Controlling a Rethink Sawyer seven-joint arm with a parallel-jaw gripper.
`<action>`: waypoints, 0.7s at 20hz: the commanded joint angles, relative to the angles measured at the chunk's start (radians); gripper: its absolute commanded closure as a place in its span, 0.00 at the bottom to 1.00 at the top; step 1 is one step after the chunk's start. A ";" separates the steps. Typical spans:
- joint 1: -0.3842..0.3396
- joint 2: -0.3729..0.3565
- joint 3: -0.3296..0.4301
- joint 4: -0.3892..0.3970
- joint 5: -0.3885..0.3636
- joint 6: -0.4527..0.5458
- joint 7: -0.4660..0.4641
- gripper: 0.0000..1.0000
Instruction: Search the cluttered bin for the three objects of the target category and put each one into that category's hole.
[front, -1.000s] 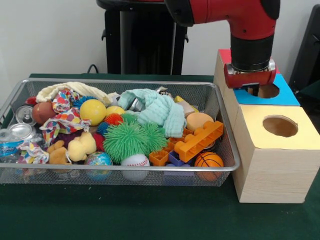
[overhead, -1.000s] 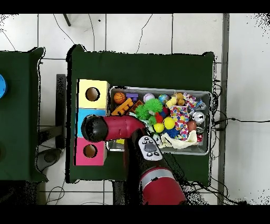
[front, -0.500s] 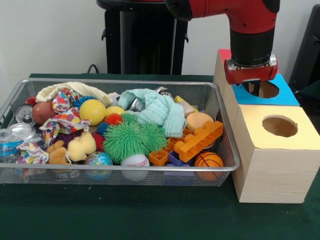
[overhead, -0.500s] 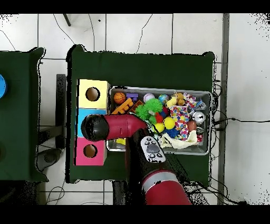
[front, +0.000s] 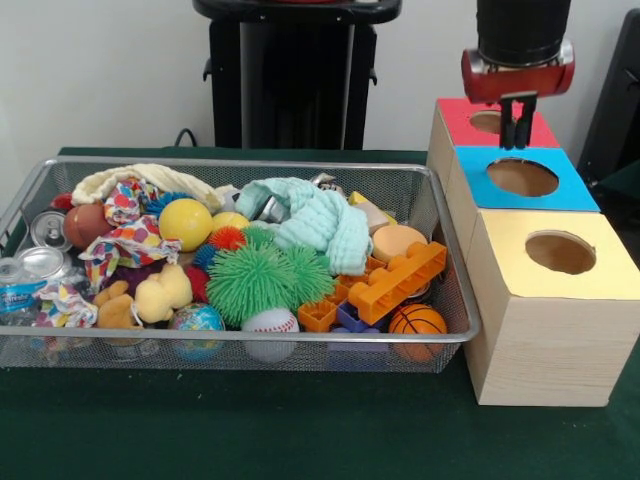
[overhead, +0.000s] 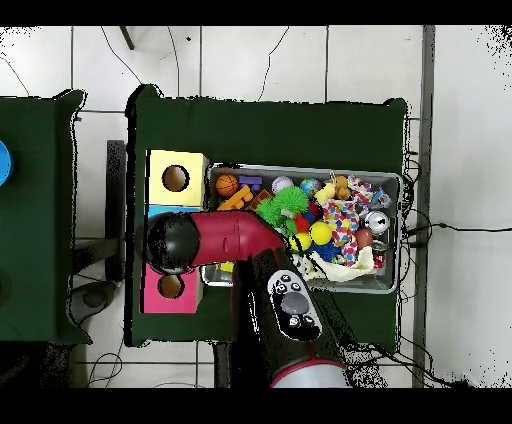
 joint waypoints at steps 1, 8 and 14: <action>-0.036 -0.067 0.064 0.002 0.029 0.142 0.003 1.00; -0.085 -0.019 0.030 -0.040 -0.049 0.110 -0.061 1.00; -0.192 0.051 0.040 -0.130 -0.165 0.108 -0.214 1.00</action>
